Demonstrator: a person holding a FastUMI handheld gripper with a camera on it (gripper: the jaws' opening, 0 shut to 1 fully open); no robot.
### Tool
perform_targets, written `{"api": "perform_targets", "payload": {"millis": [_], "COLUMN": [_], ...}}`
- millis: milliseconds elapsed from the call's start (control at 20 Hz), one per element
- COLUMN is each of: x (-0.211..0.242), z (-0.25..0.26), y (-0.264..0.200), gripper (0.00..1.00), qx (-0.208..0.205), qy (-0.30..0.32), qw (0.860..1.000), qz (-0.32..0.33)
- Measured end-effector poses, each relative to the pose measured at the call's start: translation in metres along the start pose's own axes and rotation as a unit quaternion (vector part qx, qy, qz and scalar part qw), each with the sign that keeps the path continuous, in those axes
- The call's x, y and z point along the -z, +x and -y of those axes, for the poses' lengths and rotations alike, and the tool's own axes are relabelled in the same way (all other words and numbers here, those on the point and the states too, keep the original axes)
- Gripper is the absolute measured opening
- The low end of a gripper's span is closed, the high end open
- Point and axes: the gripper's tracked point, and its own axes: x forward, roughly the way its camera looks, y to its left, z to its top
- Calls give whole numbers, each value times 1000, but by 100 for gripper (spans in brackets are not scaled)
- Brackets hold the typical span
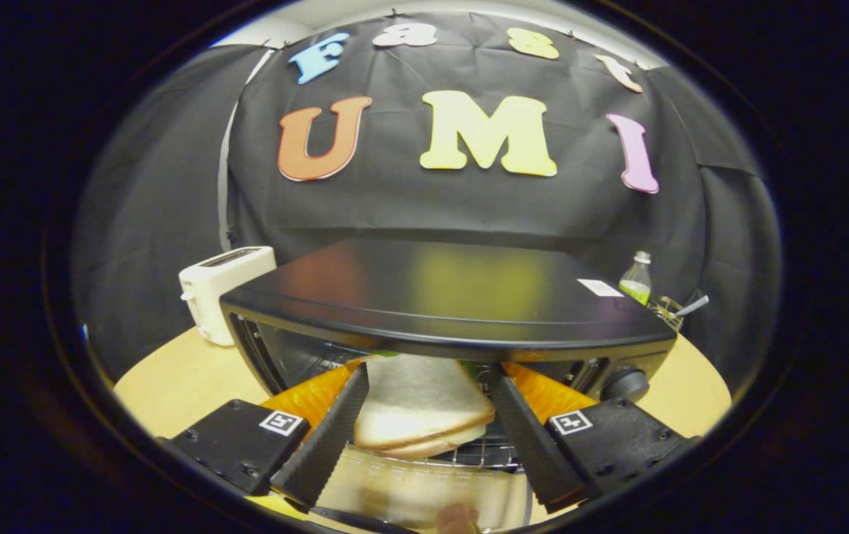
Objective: Open the toaster oven, put the food inside, and close the toaster oven door.
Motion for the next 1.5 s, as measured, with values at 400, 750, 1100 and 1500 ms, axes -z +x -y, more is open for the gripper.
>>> {"api": "perform_targets", "payload": {"millis": [400, 750, 1100, 1500], "x": [33, 115, 145, 145], "z": [-13, -39, -42, -50], "y": [-54, -91, -122, -114], "gripper": [100, 100, 100, 100], "qx": [-11, 23, 32, 47], "qy": [21, 73, 60, 51], "qw": [1000, 995, 995, 996], "qz": [-18, -59, -66, -62]}}
